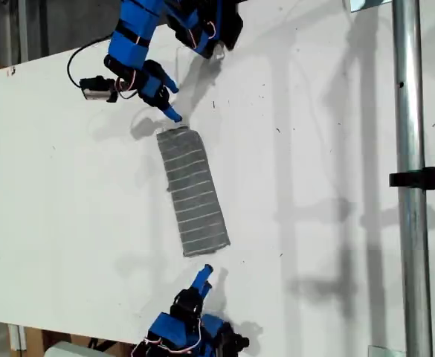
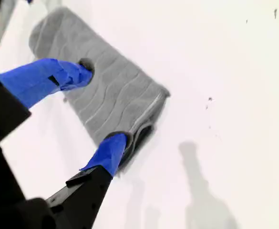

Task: Grasp corners of a towel and fold twice.

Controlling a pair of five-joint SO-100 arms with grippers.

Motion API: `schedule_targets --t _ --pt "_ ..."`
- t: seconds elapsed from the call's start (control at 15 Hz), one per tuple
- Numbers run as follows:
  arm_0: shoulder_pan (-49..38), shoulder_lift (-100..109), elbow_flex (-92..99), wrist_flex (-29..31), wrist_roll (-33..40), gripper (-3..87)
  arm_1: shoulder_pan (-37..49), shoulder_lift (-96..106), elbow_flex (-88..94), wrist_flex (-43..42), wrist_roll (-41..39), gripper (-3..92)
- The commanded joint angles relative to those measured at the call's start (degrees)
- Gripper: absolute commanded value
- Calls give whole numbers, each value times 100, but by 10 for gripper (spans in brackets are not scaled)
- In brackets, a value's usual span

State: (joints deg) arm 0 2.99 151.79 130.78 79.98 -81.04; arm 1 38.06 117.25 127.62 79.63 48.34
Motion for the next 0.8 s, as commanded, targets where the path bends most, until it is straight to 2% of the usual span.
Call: schedule_targets --t 0.0,0.07,0.13,0.27,0.33,0.6,0.67,0.73 --pt "378 3226 2347 -984 -272 128 141 325 492 -879 53 374" --pt "413 4781 3111 -431 -431 124 44 211 554 -1301 70 384" --pt "439 4729 3164 -176 -299 124 -88 70 527 -1740 132 387" --pt "466 4781 3190 -457 211 123 -264 -510 255 -2443 185 387" --pt "510 4781 3146 -721 545 90 -325 -958 0 -2637 193 387" --pt "536 4781 3366 -853 738 66 -738 -3929 -2259 -2654 220 348" --pt "554 4781 3393 -896 738 66 -853 -4509 -3059 -2382 185 272" --pt "562 4781 3419 -914 729 66 -932 -4852 -3630 -2136 413 84"
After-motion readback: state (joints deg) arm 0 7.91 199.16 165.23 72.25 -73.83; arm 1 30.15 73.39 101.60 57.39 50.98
